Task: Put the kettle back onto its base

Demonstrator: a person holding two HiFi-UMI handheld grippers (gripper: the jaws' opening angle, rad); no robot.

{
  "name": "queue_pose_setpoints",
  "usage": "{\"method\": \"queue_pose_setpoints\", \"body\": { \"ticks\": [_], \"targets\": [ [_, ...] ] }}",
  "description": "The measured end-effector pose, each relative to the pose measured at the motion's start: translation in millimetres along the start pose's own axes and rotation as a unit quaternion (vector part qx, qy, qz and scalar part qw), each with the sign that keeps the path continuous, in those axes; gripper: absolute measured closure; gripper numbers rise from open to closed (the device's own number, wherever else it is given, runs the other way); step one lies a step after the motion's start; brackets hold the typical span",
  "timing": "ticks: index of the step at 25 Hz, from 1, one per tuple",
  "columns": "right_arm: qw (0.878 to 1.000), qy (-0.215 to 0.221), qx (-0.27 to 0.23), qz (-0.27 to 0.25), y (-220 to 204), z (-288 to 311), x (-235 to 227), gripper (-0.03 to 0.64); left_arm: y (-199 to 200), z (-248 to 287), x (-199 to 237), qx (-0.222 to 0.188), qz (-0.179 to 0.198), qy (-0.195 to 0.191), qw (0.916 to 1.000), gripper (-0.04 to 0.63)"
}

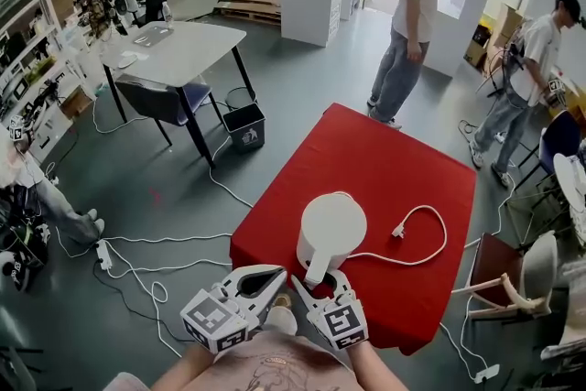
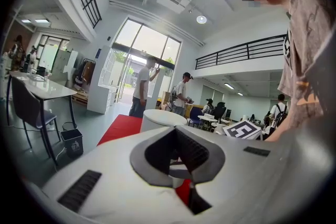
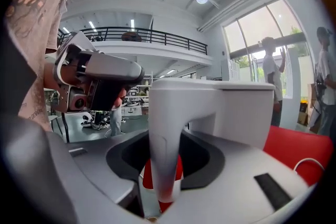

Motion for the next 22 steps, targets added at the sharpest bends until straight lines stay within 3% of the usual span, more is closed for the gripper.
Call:
{"method": "queue_pose_setpoints", "body": {
  "ticks": [8, 20, 22],
  "targets": [
    [0.999, -0.032, 0.003, -0.002, -0.3, -32.2, -3.4, 0.417, -4.6, -4.5, -11.6, -0.003, -0.002, -0.014, 0.9999, 0.607],
    [0.997, -0.071, -0.014, 0.001, 14.9, -86.9, 11.2, 0.419, -16.5, -27.5, -62.3, -0.001, -0.015, -0.033, 0.9993, 0.607],
    [0.997, -0.072, -0.020, 0.000, 20.1, -93.2, 15.8, 0.459, -16.2, -31.6, -68.2, -0.003, -0.015, -0.036, 0.9992, 0.607]
  ]
}}
Point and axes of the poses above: the fingertips, and each gripper's own axes: z forward along the fingers, x to its left, y out of its top, the point moved 1 cm from there along -z, backward along the fingers, and after that the axes turned 13 degrees about -x, right-handed, at the moved point
